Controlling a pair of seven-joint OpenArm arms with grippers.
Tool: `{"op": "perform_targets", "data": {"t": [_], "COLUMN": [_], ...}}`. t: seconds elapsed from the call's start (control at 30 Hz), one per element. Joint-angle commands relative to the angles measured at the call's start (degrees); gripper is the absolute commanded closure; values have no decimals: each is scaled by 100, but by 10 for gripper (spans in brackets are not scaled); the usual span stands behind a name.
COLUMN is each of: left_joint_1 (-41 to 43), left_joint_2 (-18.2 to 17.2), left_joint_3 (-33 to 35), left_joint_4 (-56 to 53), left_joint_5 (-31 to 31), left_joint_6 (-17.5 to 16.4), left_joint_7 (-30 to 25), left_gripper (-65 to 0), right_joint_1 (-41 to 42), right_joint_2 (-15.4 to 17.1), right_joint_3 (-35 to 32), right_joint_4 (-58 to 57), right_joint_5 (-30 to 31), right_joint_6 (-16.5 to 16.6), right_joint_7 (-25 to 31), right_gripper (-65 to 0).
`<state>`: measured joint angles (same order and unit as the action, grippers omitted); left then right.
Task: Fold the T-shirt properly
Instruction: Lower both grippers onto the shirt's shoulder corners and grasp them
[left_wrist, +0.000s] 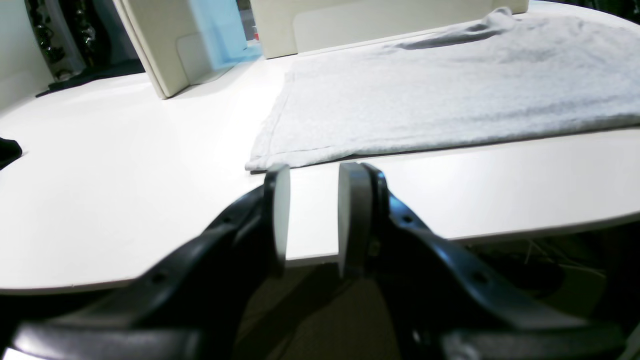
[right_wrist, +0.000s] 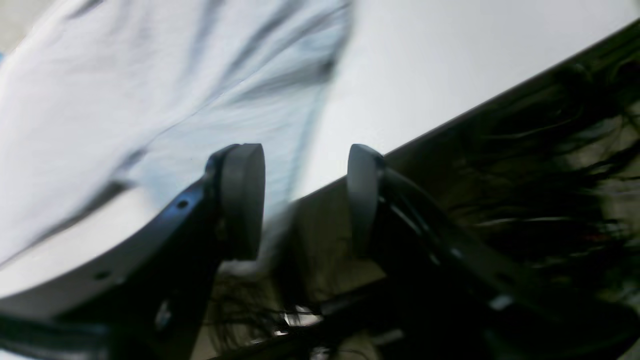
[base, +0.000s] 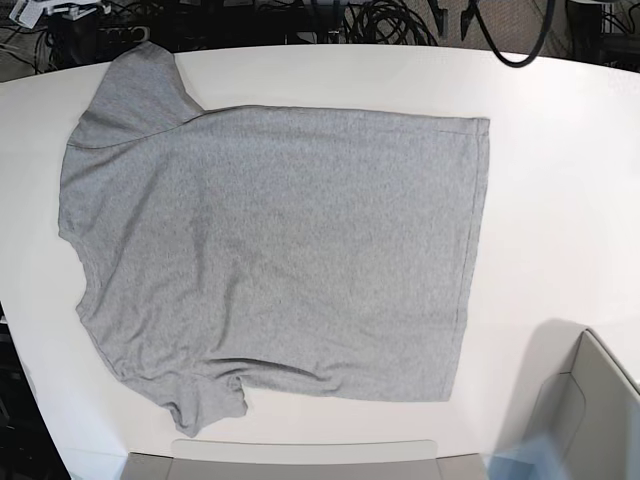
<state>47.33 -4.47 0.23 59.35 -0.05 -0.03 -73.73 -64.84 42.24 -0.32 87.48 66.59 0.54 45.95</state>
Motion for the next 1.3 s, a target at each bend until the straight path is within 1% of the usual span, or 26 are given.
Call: {"op": "perform_targets", "data": {"t": [0.0, 0.1, 0.23, 0.27, 0.33, 0.37, 0.4, 0.43, 0.5, 0.57, 0.63, 0.7, 0.8, 0.83, 0.9, 1.0, 1.07, 1.13, 1.2, 1.27], "left_joint_1": [106, 98, 98, 98, 98, 98, 98, 98, 89, 89, 150, 159, 159, 159, 221, 441, 449, 432, 388, 177], "left_joint_2": [12, 12, 12, 12, 12, 12, 12, 12, 12, 12, -6, -15, -111, -155, -155, -164, -252, -349, -472, -683], "left_joint_3": [-19, -19, -19, -19, -19, -19, -19, -19, -27, -36, -133, -168, -133, -133, -133, -124, -115, -19, -19, -177], "left_joint_4": [38, 47, 56, 56, 56, 56, 56, 74, 91, 197, 469, 724, 979, 1172, 1638, 2614, 3230, 3836, 4328, 4557], "left_joint_5": [1, 1, 1, 1, 1, 1, -8, -8, -17, -34, -131, -465, -913, -1010, -1203, -1441, -1617, -2135, -2926, -3753], "left_joint_6": [16, 25, 25, 25, 25, 25, 25, 25, 25, 25, 34, 25, 16, 16, -10, -19, -27, -27, -27, -19], "left_joint_7": [-227, 2, 11, 11, 11, 11, 11, 11, 11, -24, -24, 11, 108, 354, 1039, 2297, 3246, 4327, 5540, 6762], "left_gripper": [-168, -168, -168, -168, -168, -168, -168, -168, -168, -168, -168, -169, -170, -170, -170, -171, -178, -218, -265, -286], "right_joint_1": [97, 457, 888, 1003, 1214, 1310, 1389, 1521, 1794, 1846, 1855, 1846, 1811, 1776, 1653, 1583, 1583, 1583, 1583, 1600], "right_joint_2": [53, 44, 35, 9, -158, -202, -219, -343, -597, -729, -870, -993, -1160, -1204, -1204, -1204, -1204, -1186, -1169, -1169], "right_joint_3": [27, 54, 27, 27, 36, 36, 36, 45, 89, 150, 159, 142, 150, 159, 168, 168, 168, 168, 168, 168], "right_joint_4": [47, -76, -260, -322, -480, -568, -656, -735, -876, -928, -920, -911, -902, -902, -902, -928, -937, -911, -902, -902], "right_joint_5": [115, 203, 194, 203, 203, 203, 212, 212, 212, 212, 194, 176, 176, 185, 212, 212, 212, 212, 212, 212], "right_joint_6": [39, 39, 48, 48, 56, 179, 408, 654, 962, 1094, 1102, 1120, 1410, 1454, 1463, 1463, 1463, 1463, 1463, 1463], "right_joint_7": [-64, -626, -1039, -1189, -1373, -1479, -1646, -1866, -2253, -2569, -2798, -2850, -2859, -2859, -2859, -2833, -2833, -2833, -2833, -2833], "right_gripper": [-272, -272, -272, -272, -272, -272, -272, -272, -272, -272, -272, -272, -272, -272, -272, -272, -272, -272, -272, -272]}}
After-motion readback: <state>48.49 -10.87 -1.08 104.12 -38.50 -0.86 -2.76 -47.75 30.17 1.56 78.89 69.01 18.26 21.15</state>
